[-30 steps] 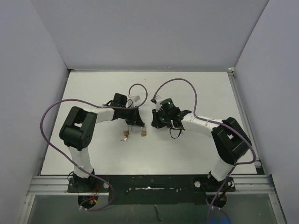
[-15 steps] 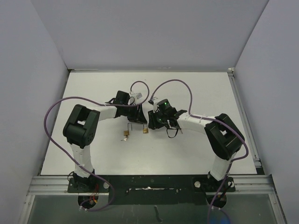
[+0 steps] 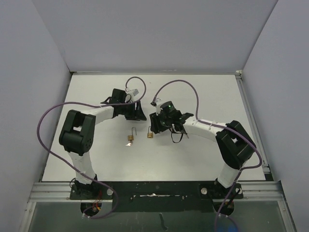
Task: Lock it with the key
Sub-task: Pick up the lock from the center of the board.
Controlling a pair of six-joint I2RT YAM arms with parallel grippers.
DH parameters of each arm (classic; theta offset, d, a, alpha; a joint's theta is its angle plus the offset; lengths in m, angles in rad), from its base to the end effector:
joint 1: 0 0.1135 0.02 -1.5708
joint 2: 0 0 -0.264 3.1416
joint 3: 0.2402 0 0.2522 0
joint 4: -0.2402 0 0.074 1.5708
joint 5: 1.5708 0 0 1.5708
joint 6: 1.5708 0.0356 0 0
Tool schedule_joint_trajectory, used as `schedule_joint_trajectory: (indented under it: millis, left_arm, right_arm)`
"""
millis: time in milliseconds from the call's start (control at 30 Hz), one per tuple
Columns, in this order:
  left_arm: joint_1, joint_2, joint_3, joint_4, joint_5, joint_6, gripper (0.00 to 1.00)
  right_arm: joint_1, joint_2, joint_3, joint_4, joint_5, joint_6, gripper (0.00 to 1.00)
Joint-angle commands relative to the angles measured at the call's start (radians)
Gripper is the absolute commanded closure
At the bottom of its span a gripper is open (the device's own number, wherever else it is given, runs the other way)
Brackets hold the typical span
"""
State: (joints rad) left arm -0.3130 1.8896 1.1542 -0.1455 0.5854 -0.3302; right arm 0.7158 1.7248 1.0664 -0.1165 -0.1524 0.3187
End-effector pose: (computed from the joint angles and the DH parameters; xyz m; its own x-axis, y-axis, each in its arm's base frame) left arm 0.3656 -0.1390 0.1644 -0.8859 0.0027 -0.4639 0.3214 0.7247 -0.6095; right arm 0.2749 0.2462 0.1956 -0.7302 -0.2246 -0.6452 -0.5282 0.7845 0.3247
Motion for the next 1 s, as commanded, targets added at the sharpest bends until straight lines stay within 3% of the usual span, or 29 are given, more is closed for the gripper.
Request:
schedule_joint_trajectory:
  millis: [0, 200, 433, 800, 967]
  left_arm:
    - [0.106, -0.235, -0.041, 0.002, -0.037, -0.005, 0.48]
    - [0.198, -0.435, -0.071, -0.116, -0.152, 0.055, 0.45]
    - [0.303, -0.568, -0.134, -0.193, -0.150, 0.052, 0.44]
    - [0.404, -0.634, -0.174, -0.231, -0.072, 0.050, 0.43]
    - [0.408, -0.638, -0.169, -0.251, -0.068, 0.068, 0.42]
  right_arm:
    - [0.083, -0.055, 0.108, -0.019, 0.081, -0.059, 0.56]
    - [0.186, 0.039, 0.238, -0.088, 0.129, -0.066, 0.54]
    - [0.247, 0.158, 0.323, -0.133, 0.168, -0.032, 0.53]
    - [0.317, 0.309, 0.480, -0.218, 0.343, 0.040, 0.51]
    - [0.328, 0.335, 0.504, -0.209, 0.334, 0.089, 0.48]
